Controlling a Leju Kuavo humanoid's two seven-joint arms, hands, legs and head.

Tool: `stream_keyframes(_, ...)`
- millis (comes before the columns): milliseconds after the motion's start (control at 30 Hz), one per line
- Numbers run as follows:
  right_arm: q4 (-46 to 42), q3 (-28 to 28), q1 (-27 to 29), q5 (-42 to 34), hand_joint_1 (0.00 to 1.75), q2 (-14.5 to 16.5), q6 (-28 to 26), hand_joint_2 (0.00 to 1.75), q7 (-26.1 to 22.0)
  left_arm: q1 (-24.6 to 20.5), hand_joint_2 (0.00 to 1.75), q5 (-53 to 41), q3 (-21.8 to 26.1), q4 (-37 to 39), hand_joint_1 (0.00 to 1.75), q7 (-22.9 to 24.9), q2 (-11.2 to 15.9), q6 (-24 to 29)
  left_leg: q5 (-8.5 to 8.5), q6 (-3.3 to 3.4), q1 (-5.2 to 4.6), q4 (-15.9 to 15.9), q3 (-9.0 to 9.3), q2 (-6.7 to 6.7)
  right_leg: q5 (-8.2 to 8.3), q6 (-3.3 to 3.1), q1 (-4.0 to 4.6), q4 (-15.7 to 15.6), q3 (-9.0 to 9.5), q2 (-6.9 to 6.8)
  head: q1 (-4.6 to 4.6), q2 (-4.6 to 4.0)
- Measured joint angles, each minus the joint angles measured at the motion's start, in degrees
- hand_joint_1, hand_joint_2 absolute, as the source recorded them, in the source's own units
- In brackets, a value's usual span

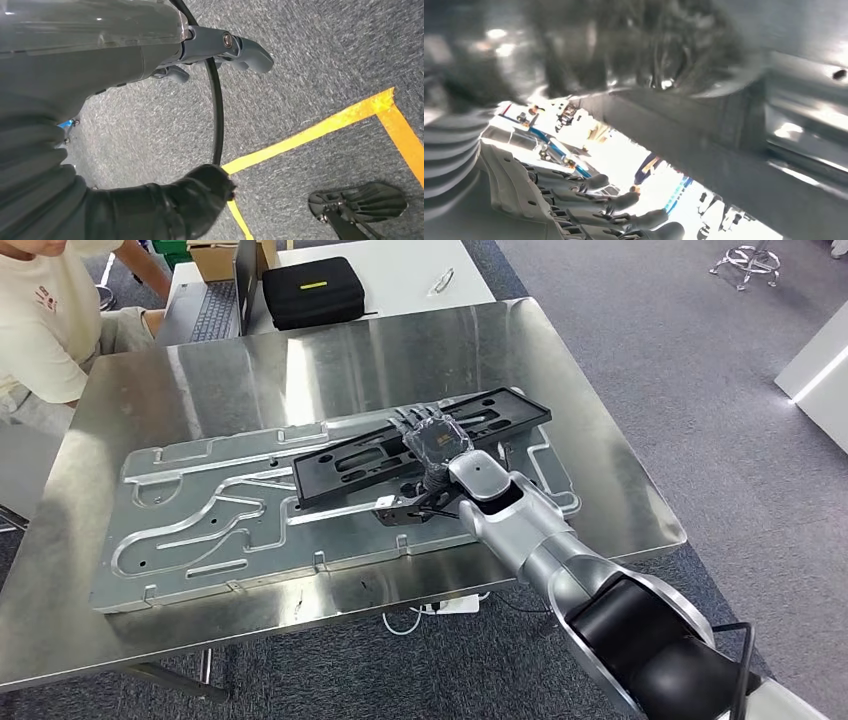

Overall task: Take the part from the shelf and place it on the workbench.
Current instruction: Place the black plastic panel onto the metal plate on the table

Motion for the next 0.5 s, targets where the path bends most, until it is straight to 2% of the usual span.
stream_keyframes(100,0.0,0.0,-0.07,-0.36,0.0,0.31,-0.08,0.0,-0.18,0.25,0.0,0.52,-0.07,0.1,0.0,0.02,0.0,0.07,0.0,-0.24,0.01,-0.02,0.0,0.0,0.0,0.0,0.0,0.01,0.01,-0.02,0.01,0.0)
stream_keyframes(400,0.0,0.0,-0.16,-0.57,0.0,0.71,-0.15,0.0,-0.76,0.75,0.0,0.72,-0.38,0.16,0.0,0.02,0.0,0.07,-0.04,-0.34,-0.06,0.13,-0.01,-0.03,0.02,0.01,-0.07,-0.03,0.16,-0.1,0.01,0.0)
stream_keyframes(500,-0.01,0.0,-0.16,-0.76,0.0,0.89,-0.87,0.0,-0.95,0.83,0.0,1.11,-0.4,0.16,0.0,0.03,0.08,0.12,-0.28,0.16,-0.22,0.6,-0.14,-0.04,0.12,0.34,-0.34,-0.16,0.23,-0.11,0.0,0.0)
